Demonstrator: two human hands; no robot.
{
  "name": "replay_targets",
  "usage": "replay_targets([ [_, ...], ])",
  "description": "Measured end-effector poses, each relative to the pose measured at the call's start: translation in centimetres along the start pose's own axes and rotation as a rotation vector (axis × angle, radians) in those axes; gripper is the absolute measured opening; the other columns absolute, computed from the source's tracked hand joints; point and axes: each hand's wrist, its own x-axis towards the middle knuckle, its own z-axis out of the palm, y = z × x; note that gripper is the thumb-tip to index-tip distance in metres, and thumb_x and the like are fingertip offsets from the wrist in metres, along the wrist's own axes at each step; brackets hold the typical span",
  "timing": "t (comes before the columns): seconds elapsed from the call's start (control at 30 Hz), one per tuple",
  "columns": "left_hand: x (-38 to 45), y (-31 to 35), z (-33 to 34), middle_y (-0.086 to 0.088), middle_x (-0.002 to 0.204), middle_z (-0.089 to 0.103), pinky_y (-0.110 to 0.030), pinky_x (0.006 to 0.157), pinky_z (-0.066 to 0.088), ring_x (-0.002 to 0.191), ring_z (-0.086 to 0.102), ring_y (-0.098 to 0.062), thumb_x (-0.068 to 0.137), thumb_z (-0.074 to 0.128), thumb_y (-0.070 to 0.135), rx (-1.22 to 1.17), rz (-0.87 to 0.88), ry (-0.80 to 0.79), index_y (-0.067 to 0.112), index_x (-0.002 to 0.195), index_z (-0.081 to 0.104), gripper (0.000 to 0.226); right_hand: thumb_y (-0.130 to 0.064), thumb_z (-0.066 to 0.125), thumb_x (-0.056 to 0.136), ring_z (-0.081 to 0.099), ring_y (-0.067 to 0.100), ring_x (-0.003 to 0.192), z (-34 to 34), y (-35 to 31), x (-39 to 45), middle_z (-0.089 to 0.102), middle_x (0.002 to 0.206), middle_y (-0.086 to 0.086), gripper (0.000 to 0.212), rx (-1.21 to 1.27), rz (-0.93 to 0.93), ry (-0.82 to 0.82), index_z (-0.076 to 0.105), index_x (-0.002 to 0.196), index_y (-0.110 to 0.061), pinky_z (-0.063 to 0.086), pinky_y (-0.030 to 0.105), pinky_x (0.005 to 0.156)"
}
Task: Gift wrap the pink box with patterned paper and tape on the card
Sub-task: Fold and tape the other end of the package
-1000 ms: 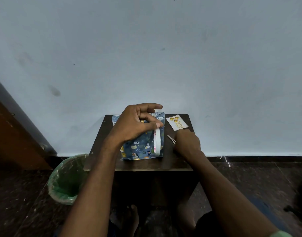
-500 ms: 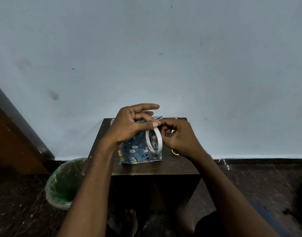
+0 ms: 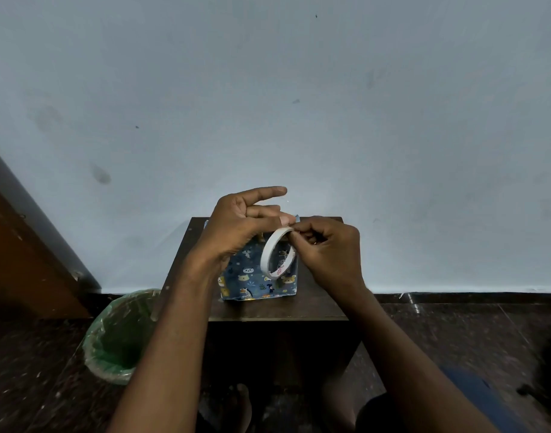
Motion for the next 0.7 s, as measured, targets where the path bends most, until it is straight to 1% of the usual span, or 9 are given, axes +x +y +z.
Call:
replay_targets([
  [0.07,0.1,0.0,0.3,-0.009,0.100,0.083,-0.039,0.116,0.050,0.125,0.067,-0.003,0.082,0.090,0.010,-0.001,-0.024,0.037,0.021,0.133,0.073,0.054,-0.008,0.080,0.085,0.062,0.012,0.061,-0.1,0.3,0.0,0.072,0.071,-0.004,0.006,-0.139,-0.123,0.045,0.079,0.081,-0.012,0.050,0.030,0.059],
  [0.17,0.2,0.0,0.6,-0.005,0.096,0.083,-0.037,0.114,0.051,0.122,0.069,-0.002,0.082,0.089,0.008,0.042,-0.038,0.069,0.020,0.131,0.074,0.052,-0.008,0.079,0.087,0.057,0.016,0.058,-0.4,0.6,0.2,0.067,0.069,-0.003,0.009,-0.298,-0.241,0.081,0.076,0.079,-0.012,0.048,0.037,0.055],
  [0.3,0.5,-0.1,1.0,-0.001,0.090,0.083,-0.039,0.111,0.054,0.114,0.072,-0.001,0.082,0.090,0.010,0.110,-0.061,0.115,0.022,0.133,0.073,0.055,-0.006,0.076,0.088,0.054,0.021,0.058,-0.8,0.7,0.1,0.062,0.068,0.000,0.015,-0.434,-0.392,0.094,0.071,0.075,-0.011,0.044,0.036,0.049],
  [0.37,0.6,0.0,1.2,0.001,0.090,0.083,-0.037,0.109,0.055,0.111,0.073,0.000,0.080,0.092,0.013,0.133,-0.062,0.139,0.024,0.137,0.071,0.061,-0.006,0.074,0.090,0.055,0.022,0.059,-0.9,0.8,0.1,0.061,0.067,0.001,0.015,-0.448,-0.409,0.103,0.071,0.076,-0.010,0.045,0.036,0.049],
  [0.43,0.5,0.0,1.3,0.002,0.092,0.083,-0.035,0.108,0.055,0.106,0.076,-0.003,0.080,0.092,0.014,0.126,-0.051,0.154,0.022,0.143,0.066,0.068,-0.004,0.073,0.090,0.054,0.023,0.058,-0.9,1.0,0.1,0.060,0.067,0.001,0.016,-0.426,-0.406,0.125,0.071,0.075,-0.009,0.045,0.037,0.049],
  [0.5,0.5,-0.1,1.4,0.005,0.095,0.083,-0.038,0.106,0.056,0.102,0.078,-0.006,0.080,0.092,0.014,0.148,-0.025,0.161,0.021,0.148,0.061,0.075,-0.001,0.073,0.090,0.053,0.023,0.057,-0.8,0.6,0.1,0.061,0.066,0.002,0.016,-0.391,-0.413,0.150,0.072,0.075,-0.008,0.045,0.037,0.050],
  [0.57,0.6,-0.4,1.6,0.008,0.100,0.083,-0.043,0.105,0.057,0.104,0.077,-0.007,0.081,0.092,0.015,0.188,0.002,0.170,0.020,0.150,0.060,0.076,-0.002,0.072,0.090,0.053,0.022,0.057,-0.9,0.1,0.2,0.061,0.066,0.002,0.014,-0.366,-0.413,0.160,0.073,0.078,-0.008,0.044,0.035,0.050],
  [0.63,0.7,-0.7,1.5,0.010,0.106,0.082,-0.045,0.105,0.058,0.106,0.077,-0.008,0.082,0.092,0.017,0.181,0.008,0.179,0.021,0.150,0.060,0.075,-0.003,0.073,0.090,0.053,0.019,0.058,-1.2,0.2,0.5,0.061,0.068,-0.001,0.012,-0.343,-0.374,0.143,0.075,0.080,-0.010,0.043,0.034,0.050],
  [0.7,0.8,-0.9,1.1,0.009,0.113,0.081,-0.043,0.106,0.058,0.110,0.076,-0.008,0.082,0.092,0.013,0.180,0.013,0.181,0.021,0.149,0.060,0.074,-0.005,0.077,0.086,0.056,0.016,0.060,-1.8,1.2,0.8,0.064,0.071,-0.005,0.011,-0.315,-0.281,0.106,0.075,0.081,-0.014,0.046,0.035,0.052],
])
